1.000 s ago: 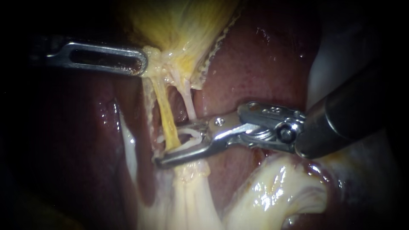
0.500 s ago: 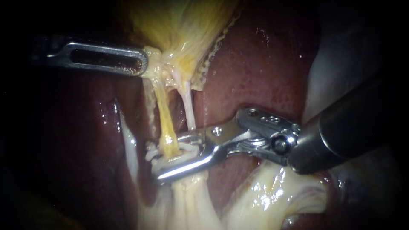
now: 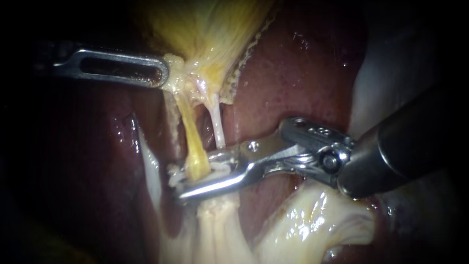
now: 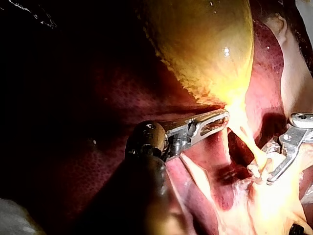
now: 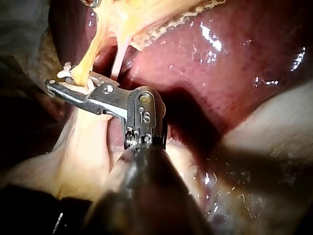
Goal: Clipping second clip left tube
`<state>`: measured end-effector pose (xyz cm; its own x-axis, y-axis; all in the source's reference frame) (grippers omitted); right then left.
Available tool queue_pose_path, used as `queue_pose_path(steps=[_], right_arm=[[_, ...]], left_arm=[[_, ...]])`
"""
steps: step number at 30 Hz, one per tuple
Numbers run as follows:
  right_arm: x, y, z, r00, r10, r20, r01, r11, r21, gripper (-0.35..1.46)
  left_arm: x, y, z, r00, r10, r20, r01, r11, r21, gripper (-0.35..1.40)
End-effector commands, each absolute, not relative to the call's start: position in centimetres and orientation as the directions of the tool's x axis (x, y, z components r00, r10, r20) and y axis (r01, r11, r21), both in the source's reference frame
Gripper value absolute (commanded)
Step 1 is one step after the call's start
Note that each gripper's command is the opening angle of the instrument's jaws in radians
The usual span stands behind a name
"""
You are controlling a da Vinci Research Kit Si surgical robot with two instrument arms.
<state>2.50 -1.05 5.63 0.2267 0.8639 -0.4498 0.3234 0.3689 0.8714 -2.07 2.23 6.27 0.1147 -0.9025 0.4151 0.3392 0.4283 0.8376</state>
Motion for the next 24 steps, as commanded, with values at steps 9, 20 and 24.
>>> queue_pose_path(steps=[9,20,24], right_arm=[[2.47,-1.06,5.60,0.266,0.880,-0.393,0.245,0.333,0.911,-0.35],[2.46,-1.07,5.60,0.274,0.877,-0.395,0.207,0.348,0.915,-0.35],[2.46,-1.08,5.60,0.274,0.877,-0.395,0.207,0.348,0.915,-0.35]], left_arm=[[-2.07,2.24,6.26,0.115,-0.902,0.415,0.339,0.429,0.838,-0.35],[-2.06,2.24,6.26,0.115,-0.902,0.415,0.339,0.429,0.838,-0.35],[-2.06,2.24,6.26,0.115,-0.902,0.415,0.339,0.429,0.838,-0.35]])
